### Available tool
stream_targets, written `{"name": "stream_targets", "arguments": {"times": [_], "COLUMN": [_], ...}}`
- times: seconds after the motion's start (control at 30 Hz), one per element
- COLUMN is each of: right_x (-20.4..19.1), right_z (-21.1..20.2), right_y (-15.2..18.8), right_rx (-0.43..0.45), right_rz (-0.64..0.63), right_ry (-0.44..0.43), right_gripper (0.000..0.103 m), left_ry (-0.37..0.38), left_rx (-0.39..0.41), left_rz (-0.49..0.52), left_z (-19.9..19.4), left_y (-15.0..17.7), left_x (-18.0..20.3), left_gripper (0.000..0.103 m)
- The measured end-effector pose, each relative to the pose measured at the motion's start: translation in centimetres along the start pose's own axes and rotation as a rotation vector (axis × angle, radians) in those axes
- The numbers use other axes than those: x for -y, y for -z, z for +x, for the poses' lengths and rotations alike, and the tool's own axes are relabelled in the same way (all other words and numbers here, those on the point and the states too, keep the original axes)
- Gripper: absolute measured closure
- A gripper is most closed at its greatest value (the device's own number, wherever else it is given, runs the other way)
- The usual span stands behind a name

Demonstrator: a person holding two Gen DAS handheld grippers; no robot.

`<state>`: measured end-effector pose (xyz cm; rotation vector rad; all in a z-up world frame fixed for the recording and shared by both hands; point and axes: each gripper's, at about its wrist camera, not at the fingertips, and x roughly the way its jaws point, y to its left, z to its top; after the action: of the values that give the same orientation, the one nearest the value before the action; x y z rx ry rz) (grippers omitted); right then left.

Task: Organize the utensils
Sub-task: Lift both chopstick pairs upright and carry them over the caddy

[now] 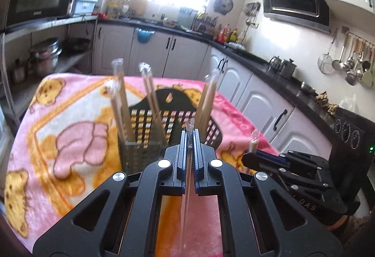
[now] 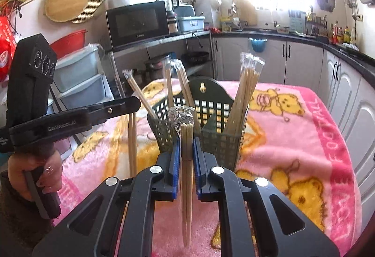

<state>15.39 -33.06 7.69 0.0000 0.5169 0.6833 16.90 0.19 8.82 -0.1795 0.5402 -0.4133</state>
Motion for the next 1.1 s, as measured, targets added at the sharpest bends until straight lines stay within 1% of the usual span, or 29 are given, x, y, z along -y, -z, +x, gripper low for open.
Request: {"name": "stream_targets", "arguments": {"times": [0.1, 0.23, 0.57, 0.77, 0.9, 1.1], "right_x": [0.2, 0.4, 0.5, 0.6, 0.6, 0.2], "right_z": [-0.6, -1.3, -3.7, -5.0, -5.5, -5.4], "right_y": [-0.6, -1.6, -5.2, -7.6, -9.1, -10.8], "right_rx": [0.028, 0.062, 0.181, 0.259, 0.307, 0.362], "right_rz": [-0.003, -0.006, -0.029, -0.04, -0.053, -0.082], "right_ry": [0.004, 0.01, 0.017, 0.026, 0.033, 0.05], "right_gripper": [0.093, 0.097, 0.097, 0.097, 0.097, 0.097], "left_ry": [0.008, 0.013, 0.006, -0.031, -0.06, -0.149], "left_rx": [0.029, 0.07, 0.202, 0.286, 0.325, 0.411], "left_rz": [0.013, 0.024, 0.047, 0.068, 0.067, 0.073], "left_z": [-0.5, -1.3, -3.1, -4.4, -4.8, -5.2], "left_y": [-1.0, -2.5, -6.7, -9.3, -10.6, -12.0], "left_x": [0.6, 1.2, 2.3, 2.5, 2.3, 2.3], "left_gripper": [0.101, 0.101, 0.101, 0.101, 0.101, 0.101]}}
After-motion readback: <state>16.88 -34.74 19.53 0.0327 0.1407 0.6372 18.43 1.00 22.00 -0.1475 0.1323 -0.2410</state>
